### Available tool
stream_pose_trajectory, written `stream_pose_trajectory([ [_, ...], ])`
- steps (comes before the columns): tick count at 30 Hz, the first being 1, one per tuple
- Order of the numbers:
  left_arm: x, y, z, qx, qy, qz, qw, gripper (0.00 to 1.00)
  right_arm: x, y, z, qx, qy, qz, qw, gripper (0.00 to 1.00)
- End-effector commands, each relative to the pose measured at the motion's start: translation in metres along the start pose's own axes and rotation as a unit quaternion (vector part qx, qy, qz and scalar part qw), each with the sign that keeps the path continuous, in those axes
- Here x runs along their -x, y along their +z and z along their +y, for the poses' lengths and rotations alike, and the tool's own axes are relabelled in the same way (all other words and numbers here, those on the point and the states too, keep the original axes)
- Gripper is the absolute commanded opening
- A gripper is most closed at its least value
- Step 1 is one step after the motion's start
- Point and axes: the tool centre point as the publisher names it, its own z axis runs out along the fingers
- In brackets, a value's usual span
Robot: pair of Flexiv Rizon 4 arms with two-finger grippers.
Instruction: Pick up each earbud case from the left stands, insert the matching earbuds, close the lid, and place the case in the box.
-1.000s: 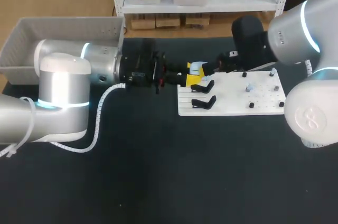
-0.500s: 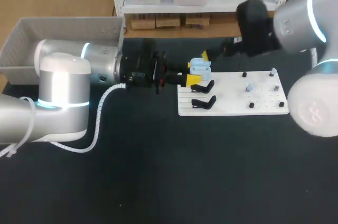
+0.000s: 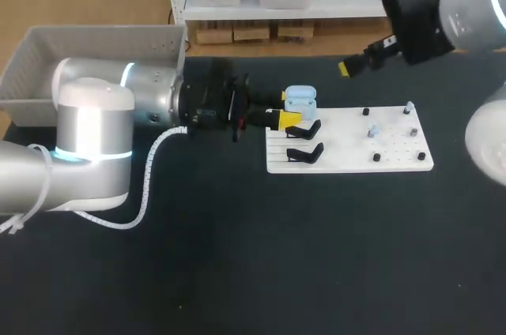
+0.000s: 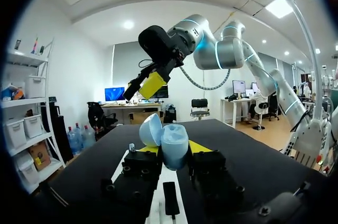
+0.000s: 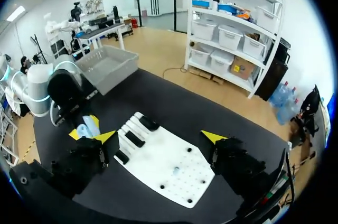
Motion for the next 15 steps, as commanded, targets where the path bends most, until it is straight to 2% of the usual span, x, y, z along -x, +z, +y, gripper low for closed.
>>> stream_pose_trajectory([
  [1, 0.001, 0.001, 0.0, -0.001, 0.001, 0.003, 1.0, 0.0, 0.001, -0.006, -0.013, -0.096, -0.007, 0.038, 0.995, 1.0],
  [15, -0.002, 0.005, 0.0, 0.001, -0.014, 0.003, 1.0, 0.0, -0.042, 0.011, -0.062, -0.159, -0.023, 0.146, 0.976, 1.0],
])
